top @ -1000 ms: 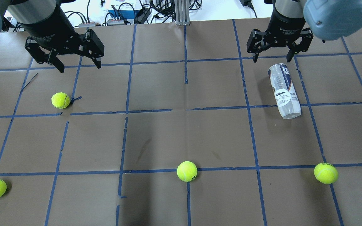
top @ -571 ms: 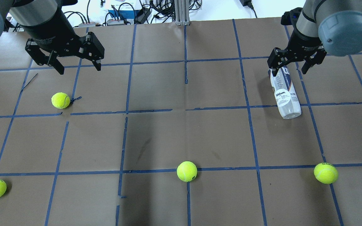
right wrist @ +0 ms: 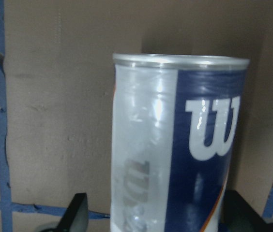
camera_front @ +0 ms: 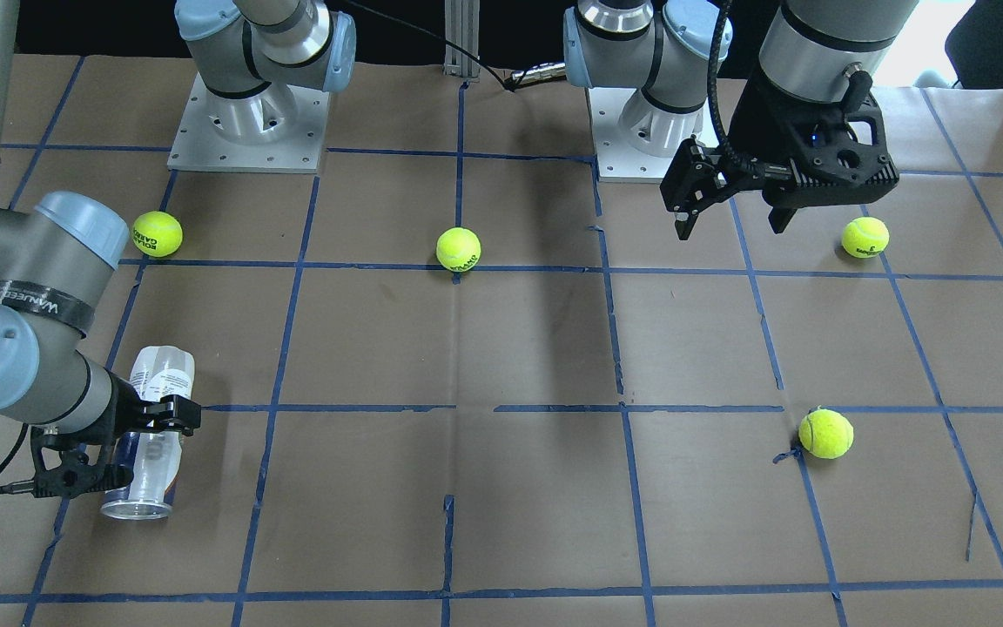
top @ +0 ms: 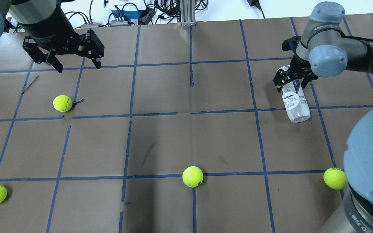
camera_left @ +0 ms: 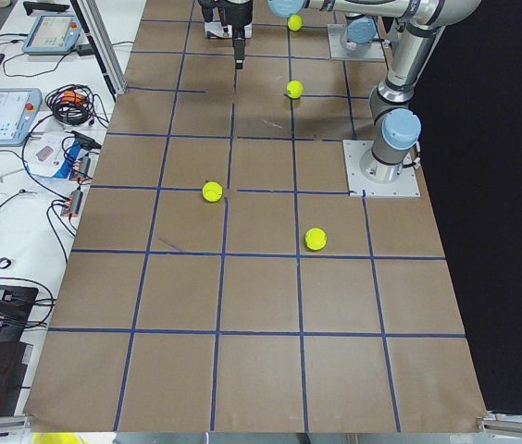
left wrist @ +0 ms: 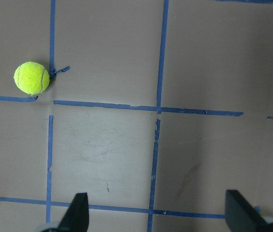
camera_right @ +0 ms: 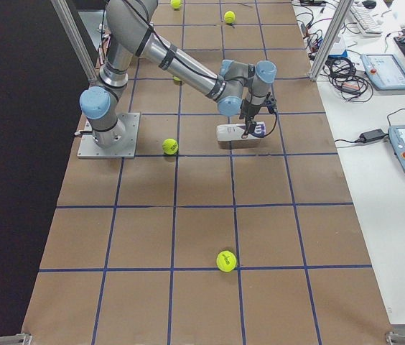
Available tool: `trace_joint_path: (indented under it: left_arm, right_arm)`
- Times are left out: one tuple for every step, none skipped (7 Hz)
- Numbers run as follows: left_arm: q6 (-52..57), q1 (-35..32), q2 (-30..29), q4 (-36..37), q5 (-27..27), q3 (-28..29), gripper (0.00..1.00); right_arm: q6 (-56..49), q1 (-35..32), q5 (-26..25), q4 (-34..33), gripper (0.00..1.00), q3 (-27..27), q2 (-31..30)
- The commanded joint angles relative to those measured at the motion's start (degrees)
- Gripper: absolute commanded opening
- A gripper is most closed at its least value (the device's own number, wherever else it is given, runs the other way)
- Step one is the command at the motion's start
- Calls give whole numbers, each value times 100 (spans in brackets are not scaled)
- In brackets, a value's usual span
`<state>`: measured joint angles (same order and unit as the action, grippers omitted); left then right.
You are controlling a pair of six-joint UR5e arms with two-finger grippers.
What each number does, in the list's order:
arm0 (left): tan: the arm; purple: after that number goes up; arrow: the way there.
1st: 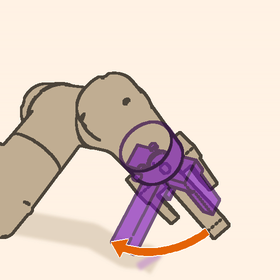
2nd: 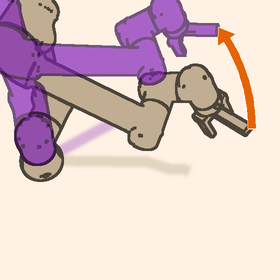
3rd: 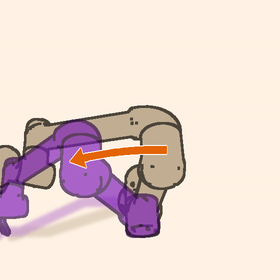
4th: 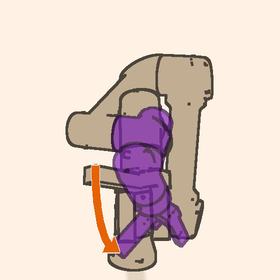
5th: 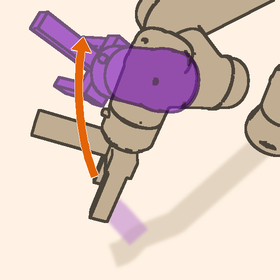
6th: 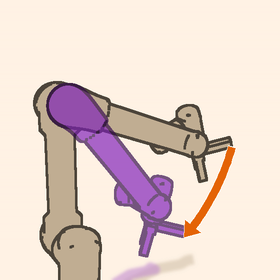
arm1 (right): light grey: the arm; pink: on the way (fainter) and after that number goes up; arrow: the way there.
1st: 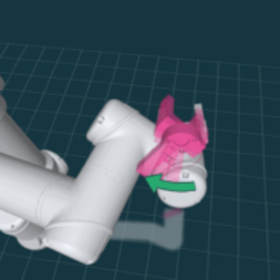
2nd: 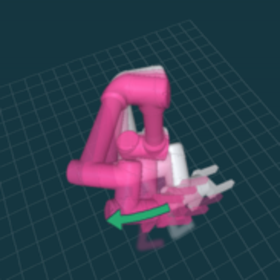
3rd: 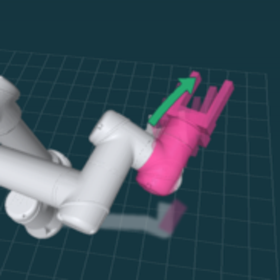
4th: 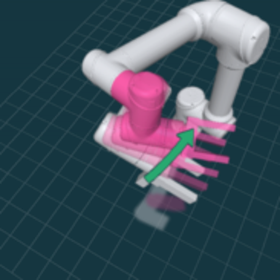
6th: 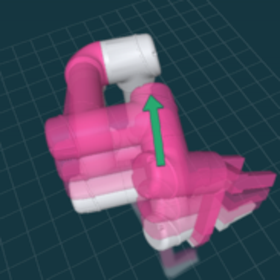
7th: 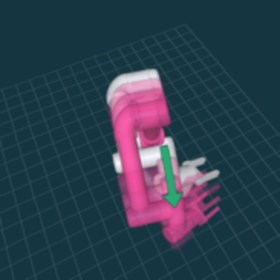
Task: Lift up tennis ball bucket
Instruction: 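Lower the right gripper onto the Wilson tennis ball can and close it, then lift the can with the right gripper and carry it toward the table center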
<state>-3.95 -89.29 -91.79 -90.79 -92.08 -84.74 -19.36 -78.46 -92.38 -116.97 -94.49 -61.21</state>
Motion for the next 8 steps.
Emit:
trace_joint_path:
  left_arm:
    - [17, -18, -6, 97, 41, -25, 100]
    - [8, -45, -102, 167, 93, 10, 100]
    - [-27, -97, 89, 54, 24, -129, 100]
    - [-9, 7, 213, 62, 23, -200, 100]
    - [-35, -1, 249, 10, 50, -262, 100]
    - [-27, 25, 205, 61, 93, -158, 100]
    - [8, 8, 266, 62, 59, -261, 100]
    - [34, 17, 223, 62, 41, -184, 100]
  right_arm:
    - [-103, 15, -17, -106, 86, 1, 118]
    - [-112, 15, -17, -89, 70, 1, 100]
    - [-86, 15, -9, -54, 70, 97, 65]
    - [-51, -3, 9, -37, 71, 98, -57]
    - [-85, -81, 53, -62, 73, 124, -136]
    - [-294, -265, 70, -98, 73, 202, -146]
    - [-636, -823, 53, -220, 75, 455, -181]
    - [-848, -1508, 27, -256, 76, 867, -120]
